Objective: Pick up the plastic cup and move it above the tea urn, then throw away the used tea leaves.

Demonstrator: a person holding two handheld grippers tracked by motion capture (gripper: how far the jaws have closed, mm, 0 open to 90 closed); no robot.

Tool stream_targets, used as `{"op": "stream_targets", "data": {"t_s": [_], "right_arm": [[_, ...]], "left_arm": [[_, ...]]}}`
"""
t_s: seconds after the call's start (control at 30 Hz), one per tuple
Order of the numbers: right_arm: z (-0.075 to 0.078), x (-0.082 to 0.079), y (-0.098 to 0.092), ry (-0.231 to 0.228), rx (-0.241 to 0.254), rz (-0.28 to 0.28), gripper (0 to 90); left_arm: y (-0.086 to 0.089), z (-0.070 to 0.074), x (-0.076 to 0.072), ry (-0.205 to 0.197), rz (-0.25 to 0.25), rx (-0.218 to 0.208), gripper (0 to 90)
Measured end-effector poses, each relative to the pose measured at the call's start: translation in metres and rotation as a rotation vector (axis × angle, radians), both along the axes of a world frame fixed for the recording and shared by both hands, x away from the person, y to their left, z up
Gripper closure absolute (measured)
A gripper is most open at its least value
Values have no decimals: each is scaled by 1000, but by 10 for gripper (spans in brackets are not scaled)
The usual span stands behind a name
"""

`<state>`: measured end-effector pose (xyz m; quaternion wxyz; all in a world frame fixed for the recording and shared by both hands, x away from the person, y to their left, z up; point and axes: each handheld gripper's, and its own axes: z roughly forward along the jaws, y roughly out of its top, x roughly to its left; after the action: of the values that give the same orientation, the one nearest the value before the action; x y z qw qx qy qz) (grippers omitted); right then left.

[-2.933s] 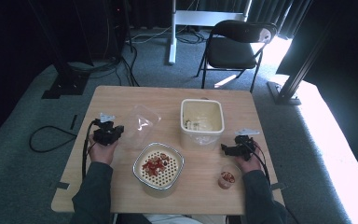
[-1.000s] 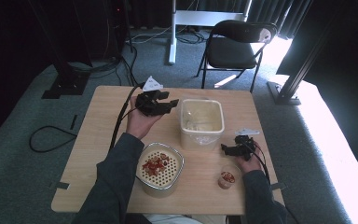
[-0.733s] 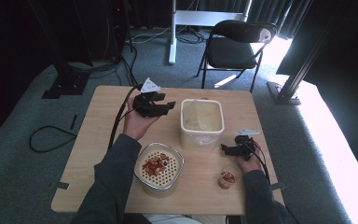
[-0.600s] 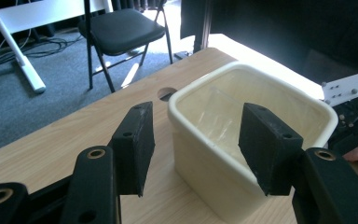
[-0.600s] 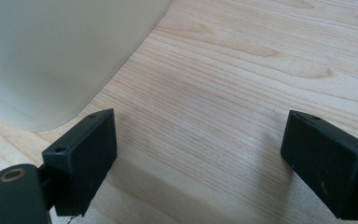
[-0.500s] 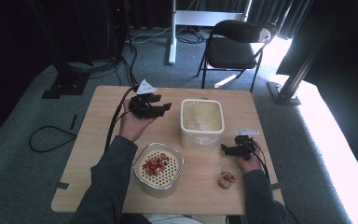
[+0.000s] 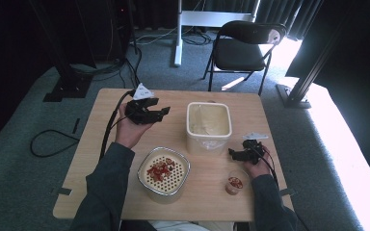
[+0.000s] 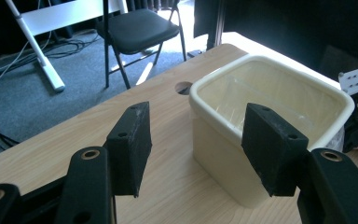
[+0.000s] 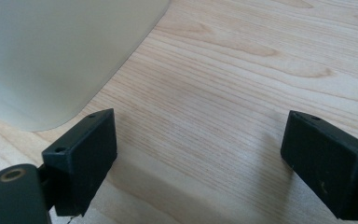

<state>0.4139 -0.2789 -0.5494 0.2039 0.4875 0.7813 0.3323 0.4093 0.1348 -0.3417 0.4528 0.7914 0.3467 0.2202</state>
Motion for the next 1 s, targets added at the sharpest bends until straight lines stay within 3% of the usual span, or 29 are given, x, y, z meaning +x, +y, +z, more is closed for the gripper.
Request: {"op": "stream_targets", "data": {"t_s": [0.23,0.27,0.33,0.5,0.67,0.8,1.0], "right_arm": [[1,-6,-4,6,-3,0,101],[4,-8,-7,17,-7,-23,185],[7,-11,-9,17,2,-29,186],[27,-24,-18,-21,51,-34,172],[49,-47,-26,-83,82,5,150],[67,-67,-34,-118,138,33,146],[86,-97,-33,-173,147,87,119]], "left_arm": [[11,-3,-11,-3,20,29,411],[14,-5,-17,-12,26,58,404],[17,-6,-22,-22,35,57,405],[27,-5,-34,-38,51,62,405],[36,-6,-45,-39,63,88,395],[44,-9,-51,-45,89,102,390],[56,-17,-56,-26,120,107,388]]}}
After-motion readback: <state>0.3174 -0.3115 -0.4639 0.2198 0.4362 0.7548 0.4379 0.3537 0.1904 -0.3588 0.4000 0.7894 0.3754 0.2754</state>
